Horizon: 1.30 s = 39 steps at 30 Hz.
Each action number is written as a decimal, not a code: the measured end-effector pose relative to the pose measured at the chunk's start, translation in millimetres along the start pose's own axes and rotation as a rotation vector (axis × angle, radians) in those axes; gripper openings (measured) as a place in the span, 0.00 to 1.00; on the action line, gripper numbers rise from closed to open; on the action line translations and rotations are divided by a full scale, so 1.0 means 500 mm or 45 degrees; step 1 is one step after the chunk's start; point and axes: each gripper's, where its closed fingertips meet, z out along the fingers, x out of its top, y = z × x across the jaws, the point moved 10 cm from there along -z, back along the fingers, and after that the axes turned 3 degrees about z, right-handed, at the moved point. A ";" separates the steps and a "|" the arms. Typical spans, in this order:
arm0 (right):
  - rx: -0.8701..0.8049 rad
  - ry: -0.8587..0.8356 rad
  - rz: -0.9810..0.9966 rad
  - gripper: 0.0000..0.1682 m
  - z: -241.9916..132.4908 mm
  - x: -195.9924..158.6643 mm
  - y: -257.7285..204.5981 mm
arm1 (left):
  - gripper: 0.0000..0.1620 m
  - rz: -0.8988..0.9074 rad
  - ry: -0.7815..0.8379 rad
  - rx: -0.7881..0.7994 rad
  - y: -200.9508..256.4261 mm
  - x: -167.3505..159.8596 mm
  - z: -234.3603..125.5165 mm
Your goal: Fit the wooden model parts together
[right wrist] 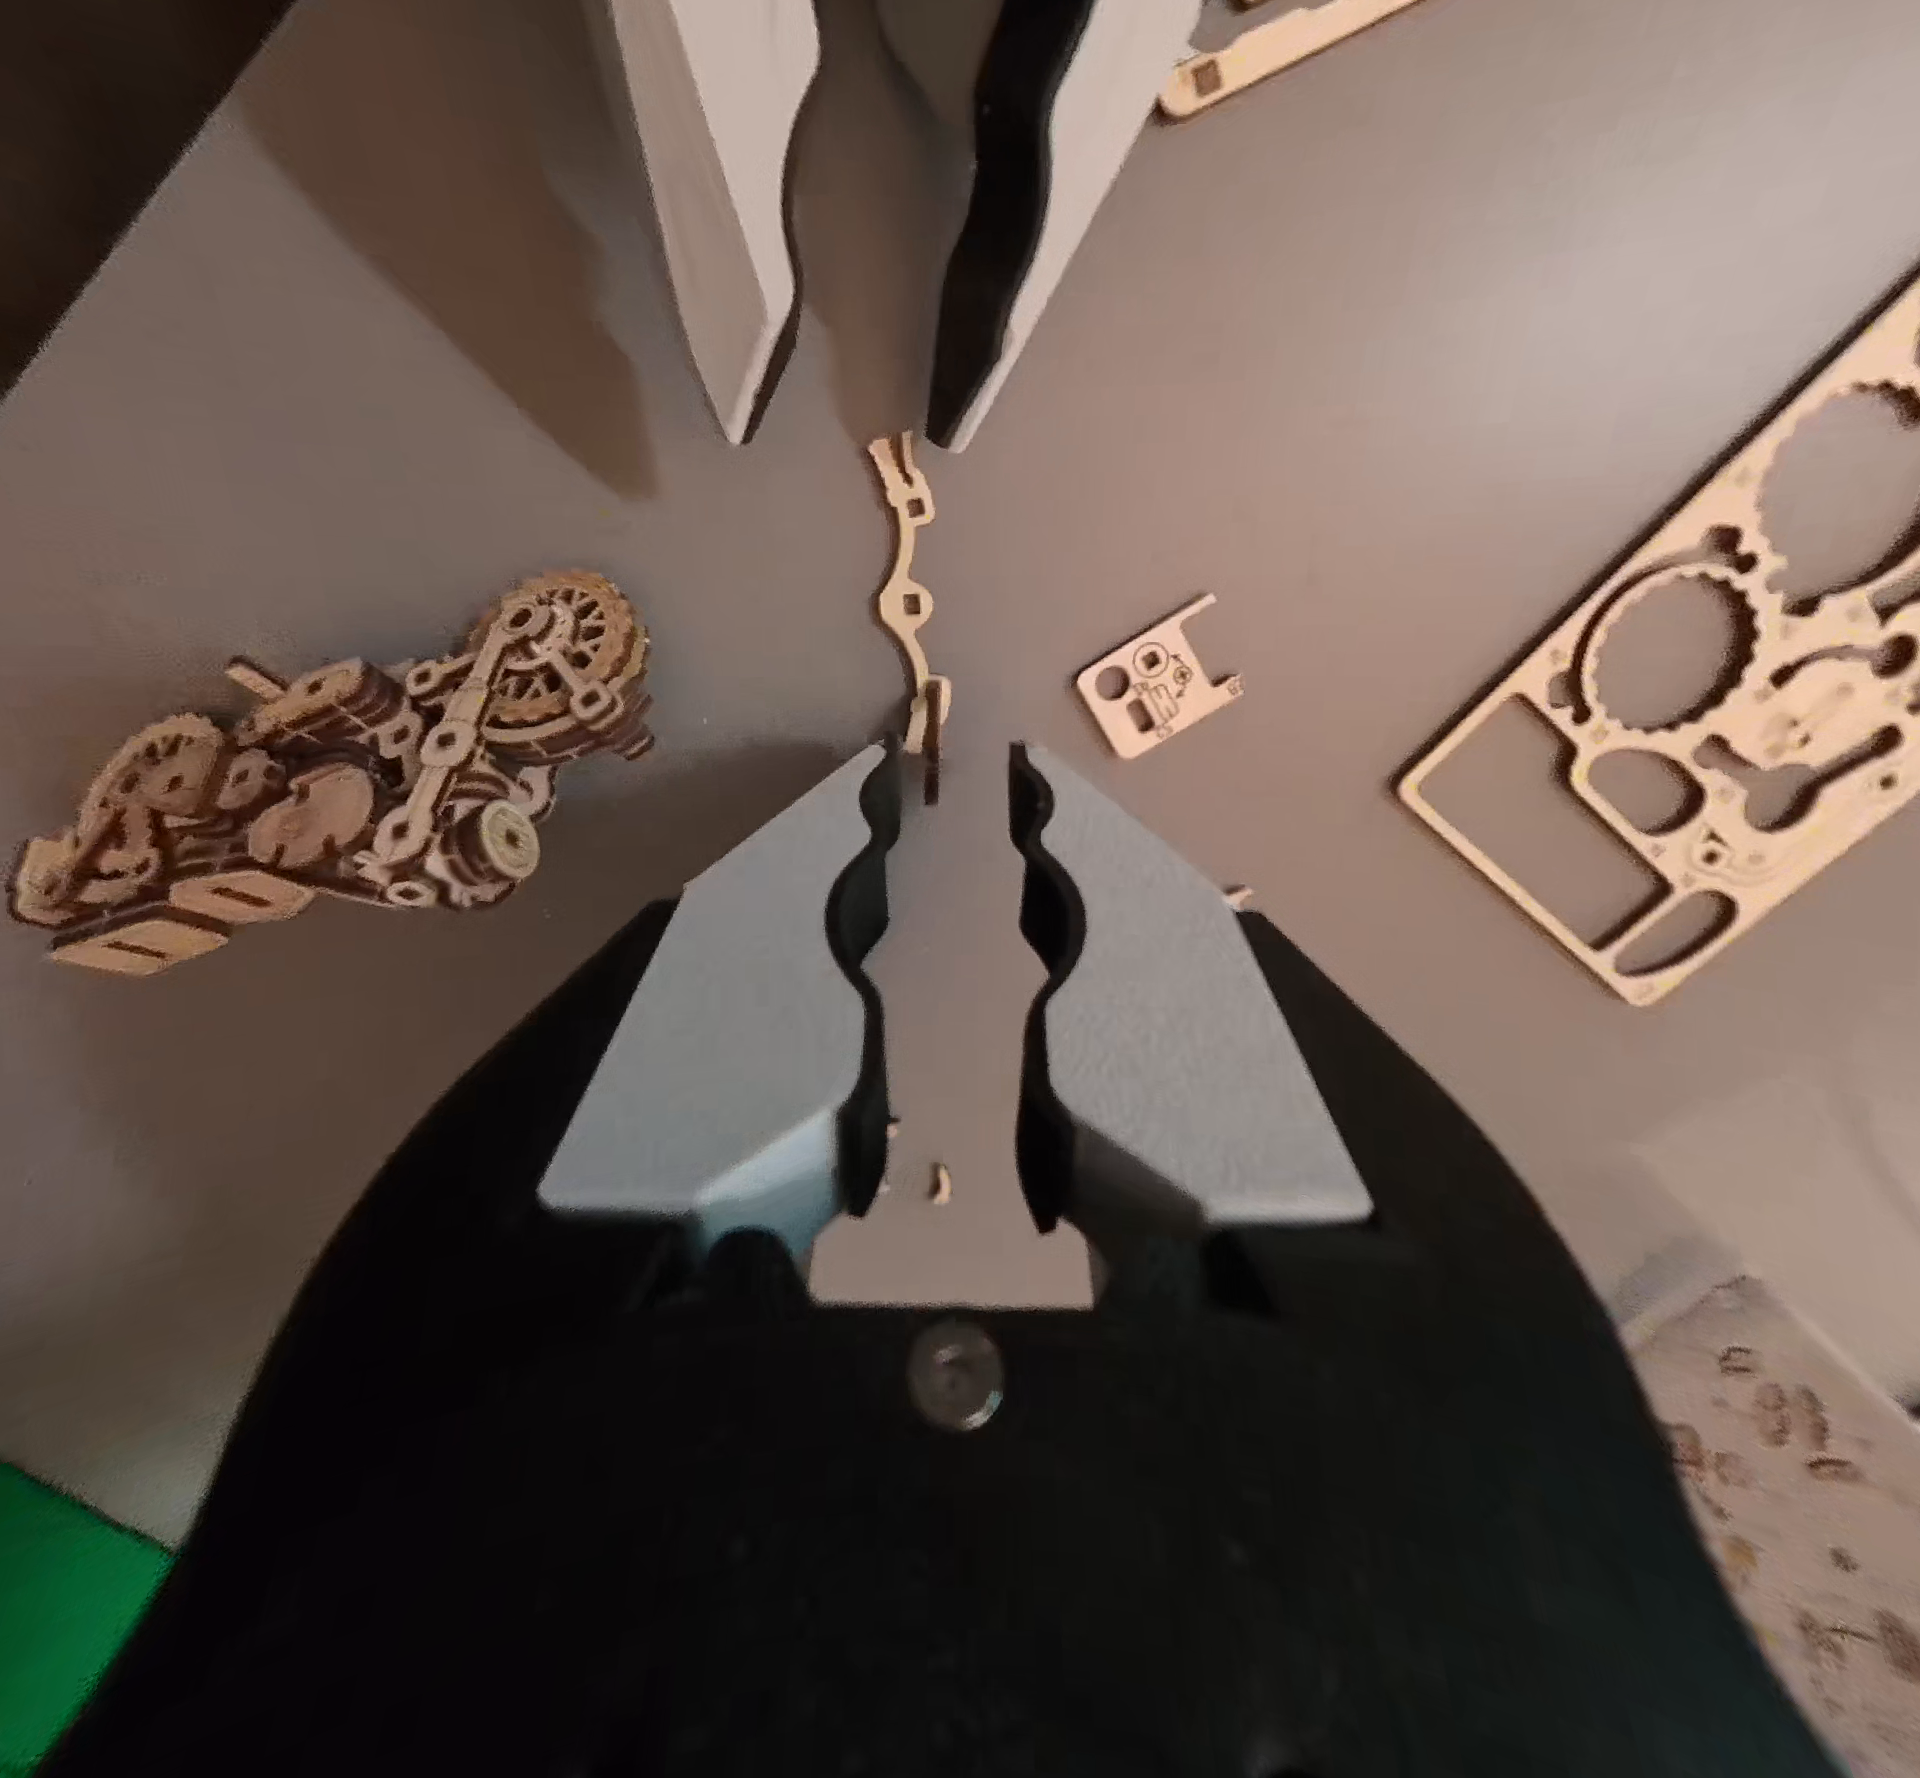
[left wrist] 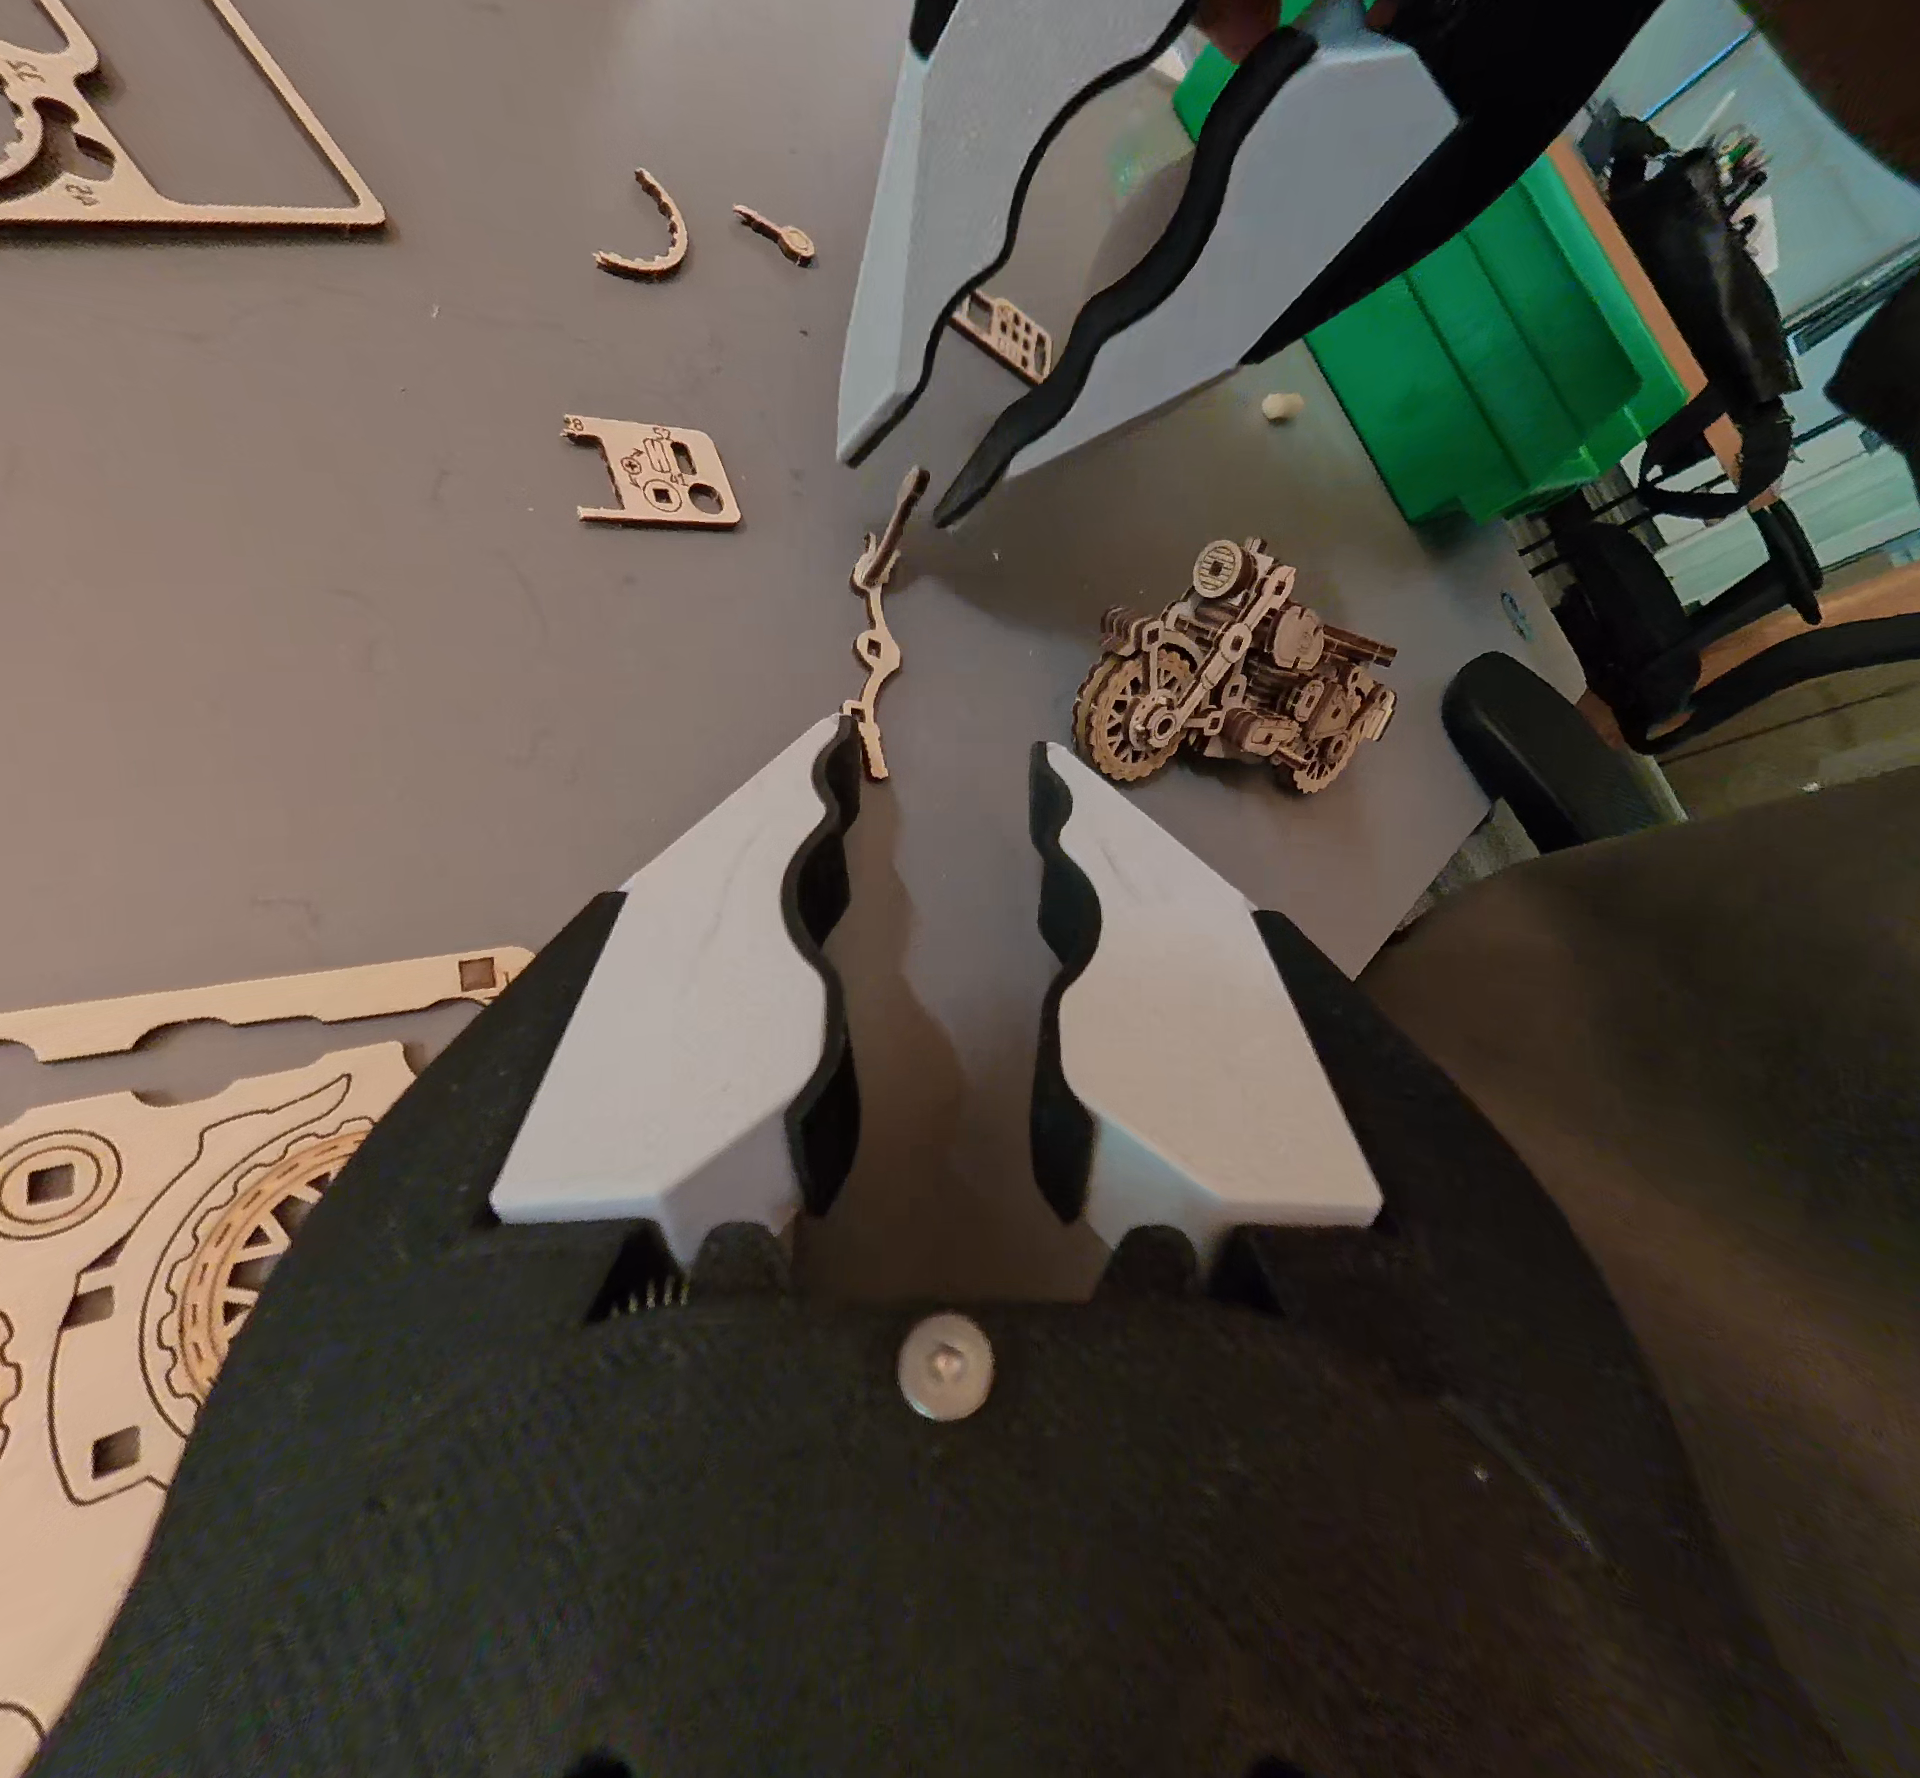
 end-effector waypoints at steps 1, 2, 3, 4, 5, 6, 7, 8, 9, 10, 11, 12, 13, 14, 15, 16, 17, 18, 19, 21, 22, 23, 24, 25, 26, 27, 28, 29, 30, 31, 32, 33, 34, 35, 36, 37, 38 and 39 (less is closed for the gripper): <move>-0.005 0.026 0.019 0.11 -0.001 -0.003 -0.001 | 0.19 0.000 0.000 0.002 0.000 0.000 0.000; -0.009 0.049 0.034 0.10 -0.001 -0.005 -0.002 | 0.19 0.001 -0.001 0.004 0.000 0.000 0.001; -0.008 0.067 0.045 0.10 0.000 -0.006 -0.004 | 0.19 0.004 -0.003 0.007 0.000 0.000 0.001; -0.006 0.079 0.052 0.09 0.003 -0.006 -0.006 | 0.19 0.006 -0.005 0.010 0.001 0.000 0.001; -0.009 0.082 0.054 0.08 0.008 -0.005 -0.007 | 0.19 0.009 -0.006 0.014 0.001 0.000 0.002; -0.013 0.075 0.050 0.07 0.013 -0.004 -0.008 | 0.19 0.011 -0.006 0.016 0.001 0.000 0.002; -0.019 0.065 0.043 0.06 0.020 -0.003 -0.009 | 0.19 0.012 -0.005 0.018 0.001 -0.001 0.002; -0.027 0.054 0.036 0.04 0.026 -0.002 -0.010 | 0.19 0.011 -0.005 0.019 0.001 -0.001 0.002; -0.030 0.041 0.031 0.01 0.031 -0.001 -0.010 | 0.19 0.010 -0.004 0.019 0.001 -0.001 0.002; -0.030 0.032 0.033 0.01 0.034 0.000 -0.011 | 0.19 0.009 -0.003 0.019 0.001 -0.001 0.002; -0.019 0.030 0.047 0.00 0.034 0.001 -0.010 | 0.19 0.010 0.000 0.018 0.001 0.000 0.002; -0.002 0.030 0.072 0.00 0.032 0.001 -0.009 | 0.19 0.012 0.004 0.016 0.001 0.000 0.001; 0.010 0.040 0.105 0.00 0.029 0.001 -0.006 | 0.20 0.013 0.012 0.013 0.002 0.000 0.001; 0.023 0.065 0.147 0.00 0.024 0.000 -0.004 | 0.20 0.015 0.027 0.006 0.003 0.001 -0.001; 0.037 0.101 0.198 0.00 0.017 -0.001 -0.001 | 0.21 0.017 0.048 -0.002 0.003 0.004 -0.003; 0.050 0.144 0.256 0.00 0.009 -0.004 0.003 | 0.21 0.019 0.078 -0.010 0.004 0.007 -0.007; 0.060 0.192 0.325 0.00 0.001 -0.008 0.007 | 0.22 0.023 0.120 -0.013 0.005 0.011 -0.012; 0.079 0.250 0.405 0.00 -0.008 -0.012 0.012 | 0.22 0.031 0.173 -0.010 0.005 0.016 -0.020; 0.121 0.323 0.488 0.00 -0.016 -0.017 0.014 | 0.23 0.040 0.224 -0.007 0.005 0.021 -0.028; 0.217 0.498 0.653 0.01 -0.032 -0.028 0.018 | 0.22 0.041 0.312 -0.022 0.004 0.029 -0.042; 0.273 0.578 0.725 0.01 -0.037 -0.034 0.018 | 0.21 0.029 0.350 -0.041 0.003 0.032 -0.048; 0.322 0.647 0.782 0.01 -0.040 -0.040 0.018 | 0.20 0.008 0.381 -0.069 0.003 0.034 -0.053; 0.360 0.696 0.820 0.01 -0.041 -0.046 0.015 | 0.21 -0.018 0.398 -0.096 0.001 0.035 -0.055; 0.394 0.729 0.840 0.01 -0.042 -0.051 0.011 | 0.21 -0.046 0.401 -0.108 -0.001 0.035 -0.055; 0.420 0.750 0.852 0.01 -0.042 -0.055 0.007 | 0.21 -0.063 0.394 -0.117 -0.004 0.034 -0.054; 0.439 0.763 0.862 0.01 -0.042 -0.057 0.004 | 0.22 -0.073 0.388 -0.135 -0.004 0.034 -0.052; 0.457 0.773 0.868 0.01 -0.042 -0.059 0.000 | 0.22 -0.075 0.384 -0.158 -0.003 0.034 -0.051; 0.474 0.782 0.870 0.01 -0.043 -0.059 -0.003 | 0.22 -0.072 0.372 -0.176 -0.001 0.033 -0.049; 0.485 0.783 0.871 0.01 -0.043 -0.059 -0.005 | 0.22 -0.067 0.357 -0.188 0.001 0.032 -0.046; 0.495 0.779 0.866 0.01 -0.042 -0.058 -0.008 | 0.21 -0.065 0.344 -0.203 0.004 0.031 -0.042; 0.500 0.774 0.858 0.01 -0.042 -0.056 -0.010 | 0.19 -0.067 0.336 -0.220 0.007 0.030 -0.040; 0.502 0.768 0.852 0.01 -0.041 -0.055 -0.012 | 0.16 -0.070 0.333 -0.242 0.010 0.029 -0.038; 0.509 0.768 0.847 0.01 -0.040 -0.053 -0.014 | 0.11 -0.076 0.332 -0.263 0.012 0.028 -0.037; 0.518 0.771 0.845 0.01 -0.040 -0.052 -0.015 | 0.06 -0.083 0.333 -0.280 0.013 0.028 -0.037; 0.524 0.773 0.845 0.01 -0.040 -0.051 -0.015 | 0.06 -0.091 0.336 -0.286 0.012 0.028 -0.037; 0.526 0.778 0.847 0.01 -0.041 -0.050 -0.015 | 0.05 -0.096 0.337 -0.287 0.011 0.028 -0.038; 0.530 0.785 0.848 0.01 -0.041 -0.050 -0.015 | 0.05 -0.098 0.339 -0.290 0.010 0.028 -0.039; 0.531 0.791 0.849 0.01 -0.042 -0.050 -0.014 | 0.05 -0.101 0.343 -0.291 0.009 0.028 -0.041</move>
